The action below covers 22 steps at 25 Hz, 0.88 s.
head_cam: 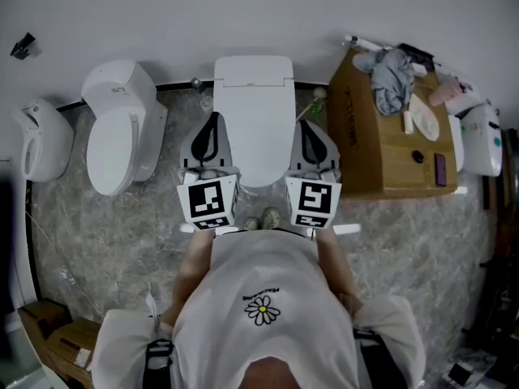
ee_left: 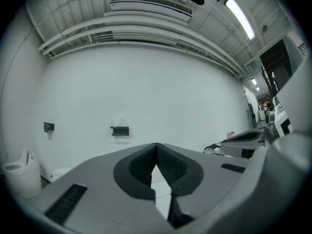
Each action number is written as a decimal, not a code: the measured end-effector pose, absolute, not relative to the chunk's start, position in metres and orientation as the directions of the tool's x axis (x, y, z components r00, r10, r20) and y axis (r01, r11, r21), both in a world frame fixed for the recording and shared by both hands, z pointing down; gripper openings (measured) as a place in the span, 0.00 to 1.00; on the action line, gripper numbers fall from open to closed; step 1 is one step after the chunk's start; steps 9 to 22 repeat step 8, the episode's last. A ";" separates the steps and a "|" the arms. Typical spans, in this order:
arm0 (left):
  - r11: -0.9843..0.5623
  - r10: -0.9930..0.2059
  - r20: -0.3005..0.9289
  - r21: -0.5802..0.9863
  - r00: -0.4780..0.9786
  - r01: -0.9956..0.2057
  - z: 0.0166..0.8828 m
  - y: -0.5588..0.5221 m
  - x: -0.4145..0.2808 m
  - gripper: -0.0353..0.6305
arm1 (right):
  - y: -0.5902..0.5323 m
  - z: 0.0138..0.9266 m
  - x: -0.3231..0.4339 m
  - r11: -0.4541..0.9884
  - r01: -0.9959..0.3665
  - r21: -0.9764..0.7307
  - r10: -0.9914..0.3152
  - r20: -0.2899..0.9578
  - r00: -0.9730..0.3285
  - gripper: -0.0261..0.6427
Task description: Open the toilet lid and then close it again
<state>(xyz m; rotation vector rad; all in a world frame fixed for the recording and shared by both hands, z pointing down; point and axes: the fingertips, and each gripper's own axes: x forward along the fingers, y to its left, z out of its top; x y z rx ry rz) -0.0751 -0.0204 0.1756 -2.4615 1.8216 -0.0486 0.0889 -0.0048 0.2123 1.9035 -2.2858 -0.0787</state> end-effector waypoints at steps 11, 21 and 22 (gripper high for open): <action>-0.274 -0.961 -0.023 -0.102 0.277 -0.956 0.176 -0.017 -0.081 0.09 | -0.002 0.219 0.086 0.192 -0.969 0.155 -0.978 0.116 -0.175 0.08; -0.274 -0.961 -0.023 -0.102 0.277 -0.956 0.176 -0.017 -0.081 0.09 | -0.002 0.219 0.086 0.192 -0.969 0.155 -0.978 0.116 -0.175 0.08; -0.274 -0.961 -0.023 -0.102 0.277 -0.956 0.176 -0.017 -0.081 0.09 | -0.002 0.219 0.086 0.192 -0.969 0.155 -0.978 0.116 -0.175 0.08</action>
